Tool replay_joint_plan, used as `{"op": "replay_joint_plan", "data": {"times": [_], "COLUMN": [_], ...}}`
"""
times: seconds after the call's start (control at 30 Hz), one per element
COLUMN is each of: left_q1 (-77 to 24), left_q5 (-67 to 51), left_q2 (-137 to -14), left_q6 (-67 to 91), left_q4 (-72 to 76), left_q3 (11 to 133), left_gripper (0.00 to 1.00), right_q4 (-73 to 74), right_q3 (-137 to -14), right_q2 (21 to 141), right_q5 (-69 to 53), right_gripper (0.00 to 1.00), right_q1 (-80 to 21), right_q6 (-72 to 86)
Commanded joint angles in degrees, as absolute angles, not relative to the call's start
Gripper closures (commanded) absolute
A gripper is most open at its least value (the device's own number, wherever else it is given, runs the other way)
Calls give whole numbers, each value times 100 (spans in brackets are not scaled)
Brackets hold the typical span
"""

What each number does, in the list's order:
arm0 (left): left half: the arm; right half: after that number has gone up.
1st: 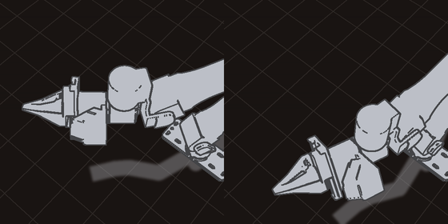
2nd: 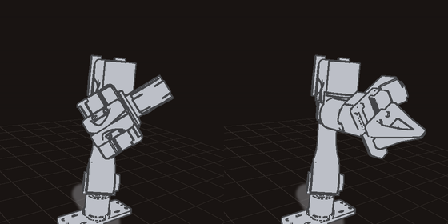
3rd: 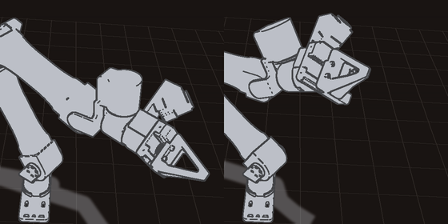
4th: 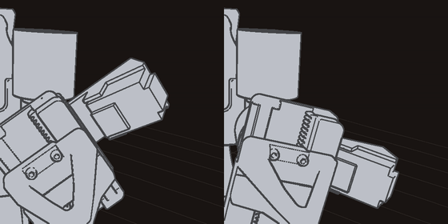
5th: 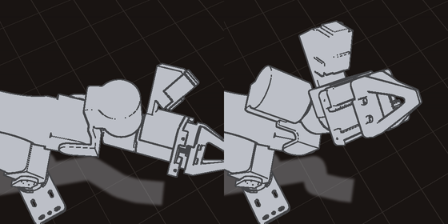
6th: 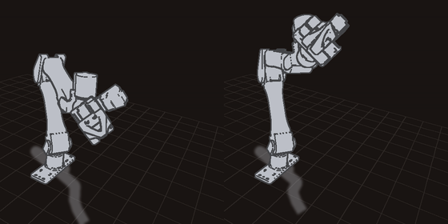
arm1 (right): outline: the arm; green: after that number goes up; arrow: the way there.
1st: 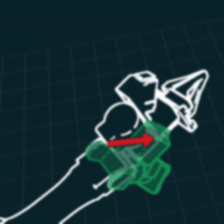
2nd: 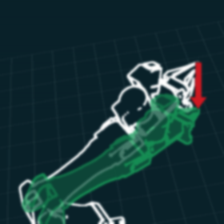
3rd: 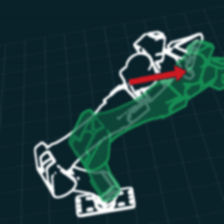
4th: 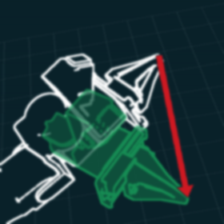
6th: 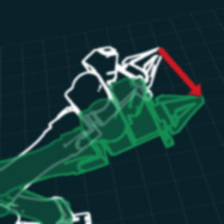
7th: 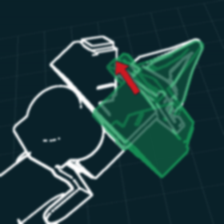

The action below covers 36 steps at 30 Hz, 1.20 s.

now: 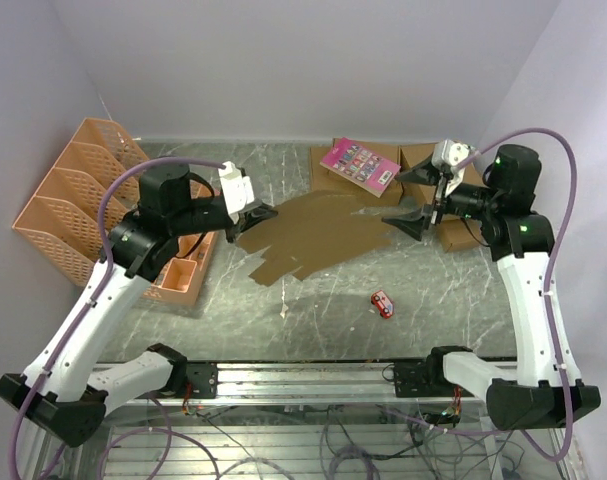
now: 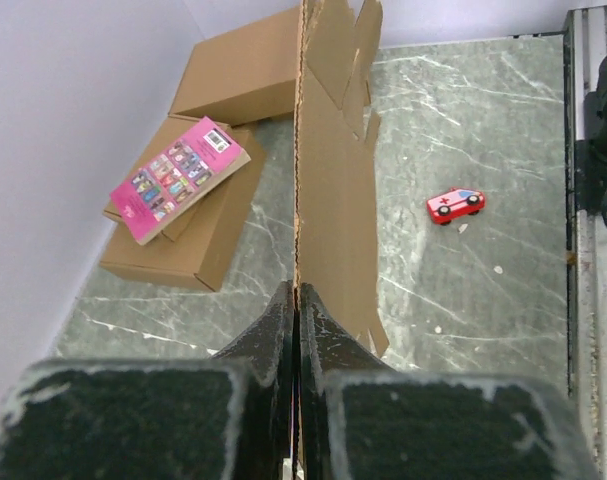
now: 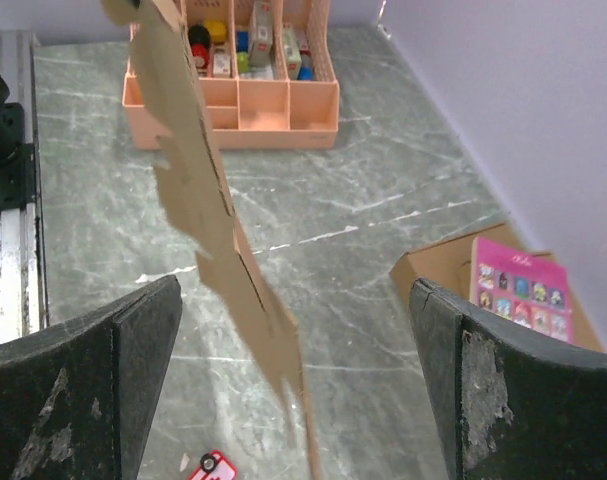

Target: Fold the paper box

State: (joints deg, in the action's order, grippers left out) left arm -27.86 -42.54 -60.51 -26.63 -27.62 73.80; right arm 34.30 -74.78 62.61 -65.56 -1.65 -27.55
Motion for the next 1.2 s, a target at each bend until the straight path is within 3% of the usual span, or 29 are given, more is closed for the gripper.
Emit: {"op": "replay_joint_plan", "data": {"times": [0.0, 0.2, 0.33, 0.43, 0.53, 0.97, 1.17], "left_q1": [-2774, -2773, -2778, -2777, -2781, -2784, -2777], "left_q5": [-4176, -4463, -4392, -4385, -4401, -4444, -4530], "left_q2": [-5760, -5441, -5304, -5291, -5300, -5404, -5416], "left_q6": [-2114, -2016, -2099, -2143, -2117, -2029, -1948], "left_q4": [-2336, -2178, -2236, -2317, -2294, -2112, -1962], "left_q3": [7076, 6812, 6734, 6741, 6741, 6820, 6805], "left_gripper": [93, 93, 93, 93, 93, 93, 93], "right_q4": [3911, 4439, 5610, 5715, 5615, 5542, 5457], "right_q3": [-7929, -8399, -8926, -8885, -8689, -8265, -8093], "right_q2": [6311, 6896, 7495, 7541, 7400, 7254, 7249], "right_q5": [-6561, -6774, -6715, -6600, -6479, -6374, -6391], "right_gripper": [6, 11, 30, 53, 64, 64, 58], "right_q1": [-144, -346, -551, -661, -863, -1453, -1648], "right_q6": [-3025, -3324, -3955, -4069, -4055, -4157, -4156]}}
